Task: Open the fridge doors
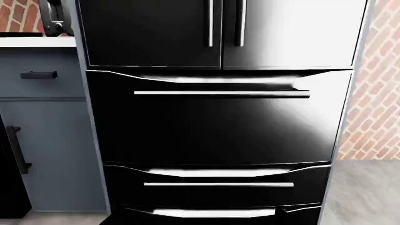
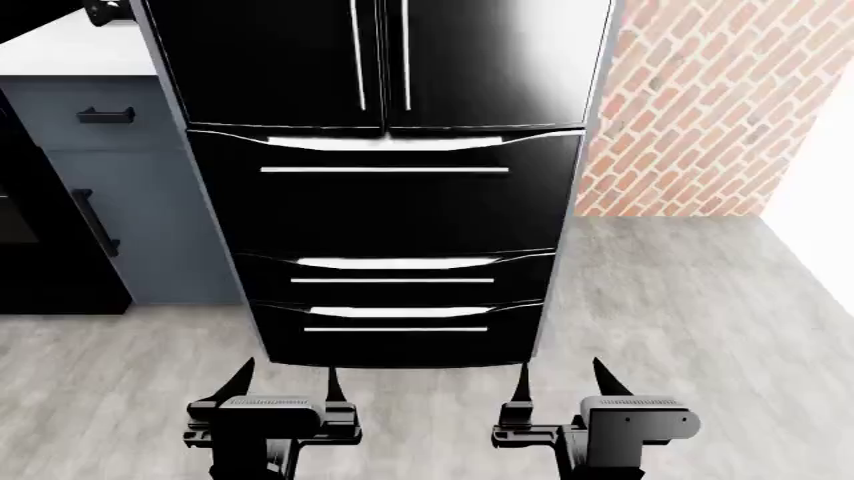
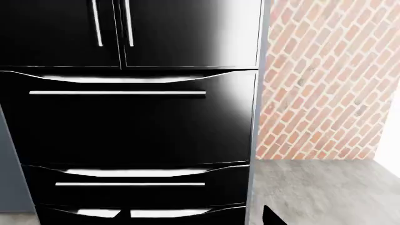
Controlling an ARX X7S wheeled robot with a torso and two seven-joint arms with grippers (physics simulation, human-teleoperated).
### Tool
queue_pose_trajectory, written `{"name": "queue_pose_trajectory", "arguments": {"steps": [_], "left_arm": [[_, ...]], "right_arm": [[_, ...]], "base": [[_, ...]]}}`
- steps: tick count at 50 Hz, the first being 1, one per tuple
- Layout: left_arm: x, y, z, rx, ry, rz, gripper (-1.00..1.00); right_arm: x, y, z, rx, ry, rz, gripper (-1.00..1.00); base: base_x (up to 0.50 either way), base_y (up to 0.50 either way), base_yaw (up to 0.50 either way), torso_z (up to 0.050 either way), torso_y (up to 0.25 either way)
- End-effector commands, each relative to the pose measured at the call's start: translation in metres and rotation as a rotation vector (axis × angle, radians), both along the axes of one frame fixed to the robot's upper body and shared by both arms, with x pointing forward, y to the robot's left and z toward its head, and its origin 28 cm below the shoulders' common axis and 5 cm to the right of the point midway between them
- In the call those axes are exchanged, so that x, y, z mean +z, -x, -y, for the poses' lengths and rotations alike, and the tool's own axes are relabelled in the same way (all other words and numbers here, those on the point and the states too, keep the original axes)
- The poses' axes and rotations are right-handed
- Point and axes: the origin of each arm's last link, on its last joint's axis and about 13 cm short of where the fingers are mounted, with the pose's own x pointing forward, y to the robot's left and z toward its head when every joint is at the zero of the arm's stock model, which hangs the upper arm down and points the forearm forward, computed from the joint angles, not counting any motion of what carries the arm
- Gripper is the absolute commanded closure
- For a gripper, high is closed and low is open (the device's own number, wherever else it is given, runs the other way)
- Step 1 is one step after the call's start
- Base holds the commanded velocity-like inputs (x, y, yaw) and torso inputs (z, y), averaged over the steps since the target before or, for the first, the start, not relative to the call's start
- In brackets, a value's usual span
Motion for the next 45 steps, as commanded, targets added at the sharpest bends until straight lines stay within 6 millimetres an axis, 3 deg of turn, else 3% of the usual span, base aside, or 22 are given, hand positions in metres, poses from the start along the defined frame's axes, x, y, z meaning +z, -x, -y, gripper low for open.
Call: {"name": "queue_pose_trajectory", "arguments": {"steps": [1,4,5,8,10,13,14,15,20,25,26,27,29,30,33,39,45], "left_arm": [[-0.010,0.000,0.000,-0.001,-0.001,-0.002,-1.00],[0.000,0.000,0.000,-0.010,0.001,-0.003,-1.00],[-0.014,0.000,0.000,-0.009,-0.004,0.000,-1.00],[-0.018,0.000,0.000,-0.008,-0.008,0.002,-1.00],[-0.001,0.001,0.000,-0.007,-0.010,0.004,-1.00],[0.000,0.001,0.000,-0.007,-0.018,0.012,-1.00],[0.059,0.005,0.025,0.137,-0.077,0.456,-1.00],[-0.002,0.001,0.000,-0.006,-0.017,0.014,-1.00],[-0.008,-0.001,0.000,-0.010,-0.010,0.006,-1.00],[0.000,-0.001,-0.001,-0.020,0.001,0.003,-1.00],[-0.008,0.000,0.000,-0.025,0.005,0.000,-1.00],[0.002,-0.001,-0.001,-0.029,0.000,-0.005,-1.00],[0.004,-0.001,-0.001,-0.034,-0.007,-0.016,-1.00],[-0.006,0.000,0.000,-0.041,-0.020,-0.021,-1.00],[-0.009,-0.001,0.000,-0.028,-0.034,-0.029,-1.00],[0.028,-0.001,-0.008,0.028,0.003,0.064,-1.00],[0.071,0.018,-0.012,-0.001,0.029,0.211,-1.00]], "right_arm": [[0.000,0.000,-0.001,0.001,0.003,0.002,-1.00],[0.001,0.000,0.000,0.002,0.005,0.000,-1.00],[0.001,0.000,0.000,0.002,0.005,-0.003,-1.00],[0.000,0.000,0.000,0.006,0.001,-0.006,-1.00],[0.000,0.000,0.000,0.006,-0.001,-0.006,-1.00],[0.001,0.000,0.000,0.007,-0.001,-0.006,-1.00],[0.065,0.004,0.007,-0.044,0.038,0.113,-1.00],[0.000,0.000,0.000,0.006,-0.002,-0.006,-1.00],[0.001,0.000,0.000,0.005,0.000,0.000,-1.00],[0.003,-0.001,0.002,-0.015,0.000,0.007,-1.00],[0.003,-0.001,0.002,-0.015,0.000,0.007,-1.00],[0.002,-0.001,0.002,-0.019,0.005,0.006,-1.00],[0.002,0.000,0.002,-0.021,0.014,0.012,-1.00],[0.002,0.001,0.002,-0.027,0.026,0.017,-1.00],[0.003,0.002,0.003,-0.039,0.054,0.027,-1.00],[0.028,0.009,0.001,-0.055,0.128,0.095,-1.00],[0.055,0.020,0.002,-0.086,0.153,0.165,-1.00]], "base": [[0.00,0.00,0.00,0.000,0.000],[0.00,0.00,0.00,0.000,0.000],[0.00,0.00,0.00,0.000,0.000],[0.00,0.00,0.00,0.000,0.000],[0.00,0.00,0.00,0.000,0.000],[0.00,0.00,0.00,0.000,0.000],[0.00,0.00,0.00,-0.012,0.000],[0.00,0.00,0.00,0.000,0.000],[0.00,0.00,0.00,0.000,0.000],[0.00,0.00,0.00,0.000,0.000],[0.00,0.00,0.00,0.000,0.000],[0.00,0.00,0.00,0.000,0.000],[0.00,0.00,0.00,0.000,0.000],[0.00,0.00,0.00,0.000,0.000],[0.00,0.00,0.00,0.000,0.000],[0.00,0.00,0.00,0.000,0.000],[0.00,0.00,0.00,0.000,0.000]]}}
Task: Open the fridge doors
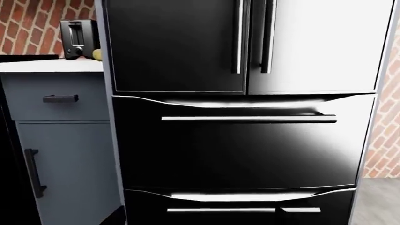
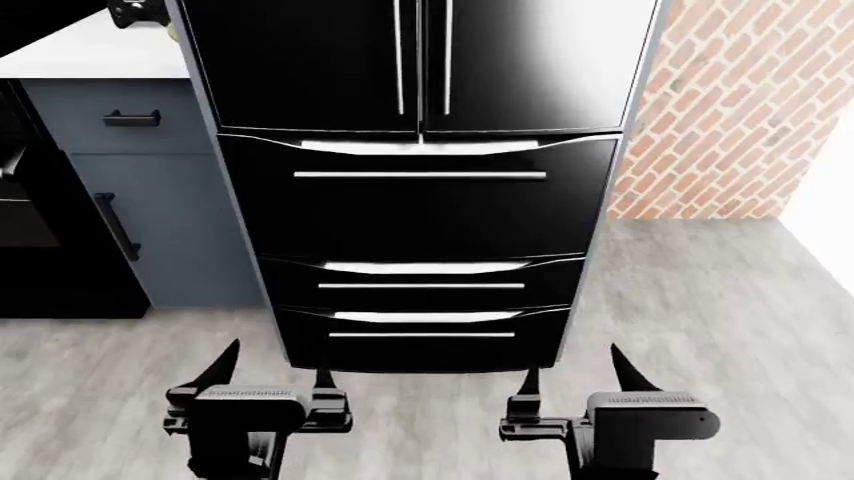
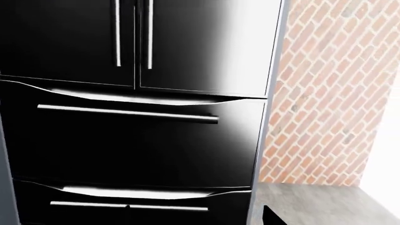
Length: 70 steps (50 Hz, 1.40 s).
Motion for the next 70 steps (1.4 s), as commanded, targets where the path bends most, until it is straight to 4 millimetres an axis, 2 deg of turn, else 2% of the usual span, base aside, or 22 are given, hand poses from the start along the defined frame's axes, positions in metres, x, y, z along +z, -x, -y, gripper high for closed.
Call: {"name": "queue_pose_trajectory", "arguments": {"steps": [1,7,24,55,60,62,70], "left_arm": [[0.047,0.016,-0.008,-0.004,0.040,0.145,-1.00],[0.052,0.017,-0.009,-0.001,0.050,0.156,-1.00],[0.044,0.009,-0.009,0.026,0.035,0.134,-1.00],[0.038,0.010,-0.007,0.033,0.027,0.118,-1.00],[0.037,0.009,-0.004,0.070,-0.030,0.136,-1.00],[0.035,0.011,-0.003,0.075,-0.063,0.145,-1.00],[0.038,0.010,-0.005,0.071,-0.014,0.117,-1.00]], "right_arm": [[0.035,0.013,0.001,-0.047,0.072,0.100,-1.00],[0.045,0.019,0.000,-0.039,0.095,0.133,-1.00],[0.043,0.017,0.000,-0.039,0.096,0.134,-1.00],[0.041,0.016,0.000,-0.034,0.091,0.126,-1.00],[0.041,0.015,0.000,-0.033,0.085,0.120,-1.00],[0.041,0.015,0.000,-0.042,0.086,0.121,-1.00],[0.041,0.014,0.000,-0.044,0.098,0.109,-1.00]], "base": [[0.00,0.00,0.00,0.000,0.000],[0.00,0.00,0.00,0.000,0.000],[0.41,0.00,0.00,0.000,0.000],[0.47,-0.02,0.00,0.000,0.000],[0.45,-0.09,0.00,0.000,0.002],[0.32,-0.08,0.00,0.000,0.000],[0.00,0.00,0.00,0.000,0.003]]}}
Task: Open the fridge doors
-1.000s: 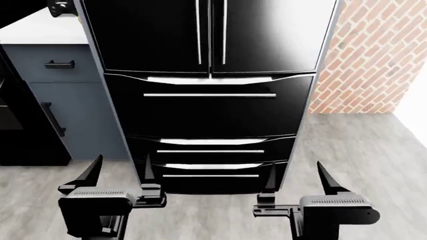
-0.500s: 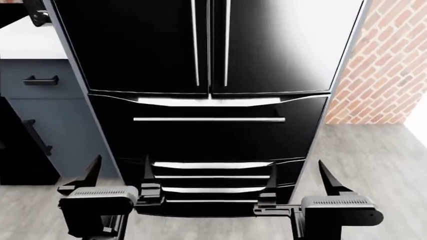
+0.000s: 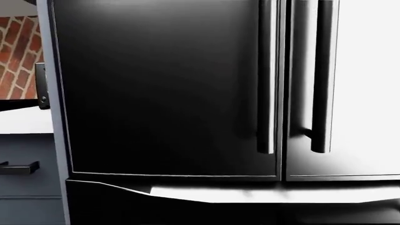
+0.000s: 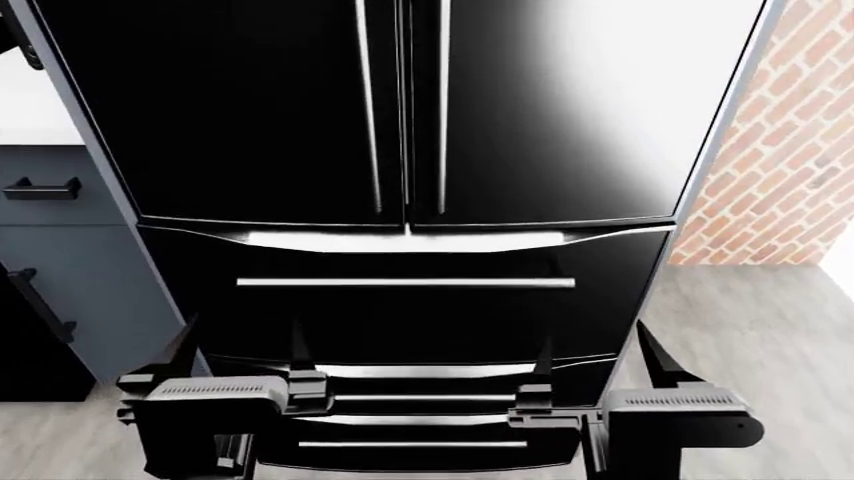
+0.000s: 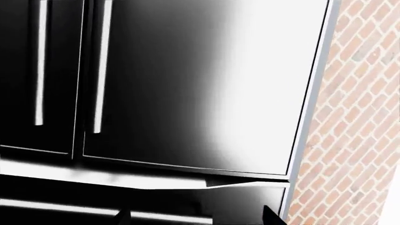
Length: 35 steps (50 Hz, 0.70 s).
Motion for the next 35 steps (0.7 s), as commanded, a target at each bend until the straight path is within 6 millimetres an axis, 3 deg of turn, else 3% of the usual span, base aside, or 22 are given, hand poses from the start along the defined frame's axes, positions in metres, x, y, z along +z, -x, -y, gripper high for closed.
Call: {"name": "queue_pose_trajectory", "arguments": {"steps": [1,28,35], "left_arm": [[-0.003,-0.003,-0.003,0.018,0.013,-0.024,-1.00],[0.000,-0.005,-0.002,-0.018,0.024,-0.064,-1.00],[0.034,-0.018,0.009,-0.085,0.047,-0.050,-1.00]], "right_arm": [[0.000,-0.002,0.001,-0.015,0.010,-0.006,-1.00],[-0.003,-0.002,0.000,-0.013,0.010,-0.017,-1.00],[-0.003,-0.003,0.000,-0.011,0.003,-0.038,-1.00]], "base": [[0.00,0.00,0.00,0.000,0.000],[0.00,0.00,0.00,0.000,0.000],[0.00,0.00,0.00,0.000,0.000]]}}
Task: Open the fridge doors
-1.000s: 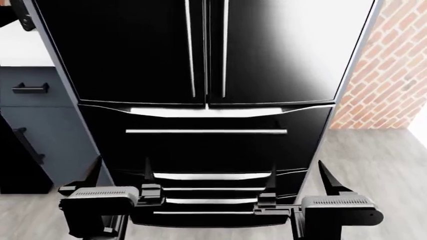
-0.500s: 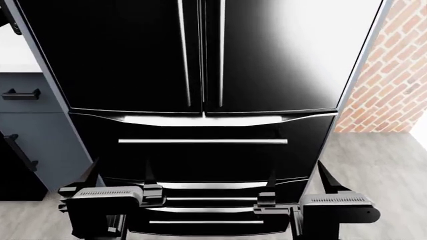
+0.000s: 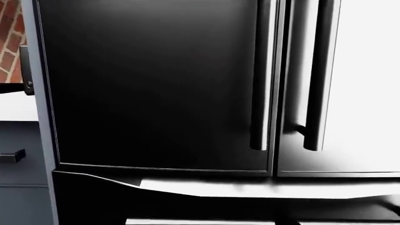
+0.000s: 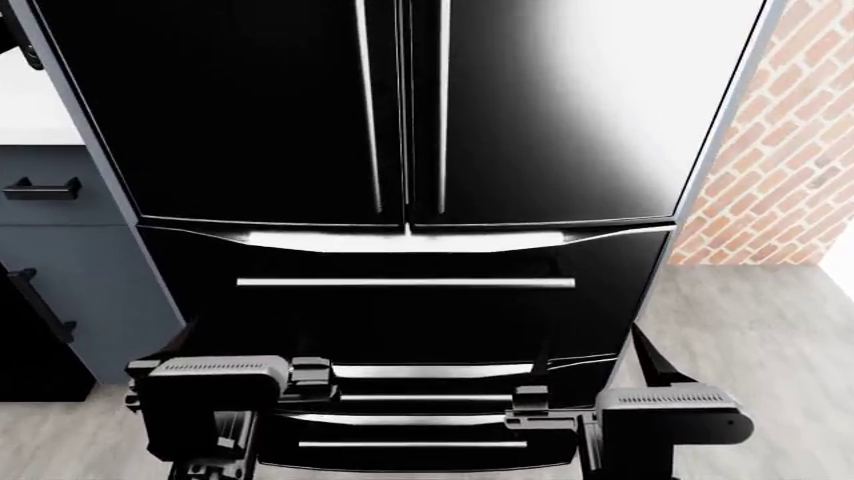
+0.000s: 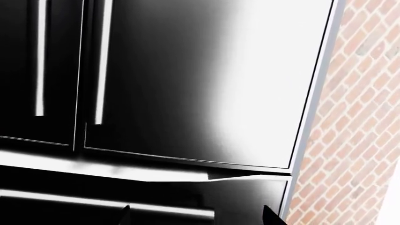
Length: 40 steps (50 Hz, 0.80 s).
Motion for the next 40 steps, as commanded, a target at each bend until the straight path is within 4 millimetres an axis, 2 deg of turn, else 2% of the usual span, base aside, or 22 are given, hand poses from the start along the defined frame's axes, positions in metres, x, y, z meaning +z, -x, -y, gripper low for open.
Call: {"name": "queue_pose_trajectory", "arguments": {"steps": [1,5,11,12,15,19,24,31,40], "left_arm": [[0.029,-0.018,0.010,-0.061,0.012,0.006,-1.00],[0.046,-0.029,0.018,-0.096,0.030,0.000,-1.00],[0.067,-0.059,0.031,-0.111,0.075,-0.092,-1.00],[0.078,-0.064,0.032,-0.111,0.064,-0.091,-1.00],[0.078,-0.071,0.038,-0.101,0.043,-0.064,-1.00],[0.092,-0.092,0.044,-0.077,0.062,-0.066,-1.00],[0.102,-0.108,0.049,-0.032,0.059,-0.050,-1.00],[0.112,-0.119,0.056,-0.037,0.058,-0.039,-1.00],[0.135,-0.130,0.064,-0.059,0.080,-0.047,-1.00]], "right_arm": [[0.000,-0.002,0.002,-0.013,-0.004,-0.013,-1.00],[0.000,-0.002,0.002,-0.016,0.000,-0.015,-1.00],[-0.001,-0.002,0.003,-0.022,0.001,-0.024,-1.00],[-0.001,-0.002,0.003,-0.023,0.001,-0.025,-1.00],[0.000,-0.002,0.003,-0.024,0.000,-0.026,-1.00],[0.000,-0.002,0.004,-0.027,0.001,-0.028,-1.00],[-0.001,-0.002,0.004,-0.029,-0.002,-0.029,-1.00],[-0.002,-0.003,0.004,-0.026,-0.002,-0.034,-1.00],[-0.002,-0.003,0.005,-0.030,-0.005,-0.036,-1.00]], "base": [[0.00,0.00,0.00,0.000,0.000],[0.00,0.00,0.00,0.000,0.000],[0.00,0.00,0.00,0.000,0.000],[0.00,0.00,0.00,0.000,0.000],[0.00,0.00,0.00,0.000,0.000],[0.00,0.00,0.00,0.000,0.000],[0.00,0.00,0.00,0.000,0.000],[0.00,0.00,0.00,0.000,0.000],[0.00,0.00,0.00,0.000,0.000]]}}
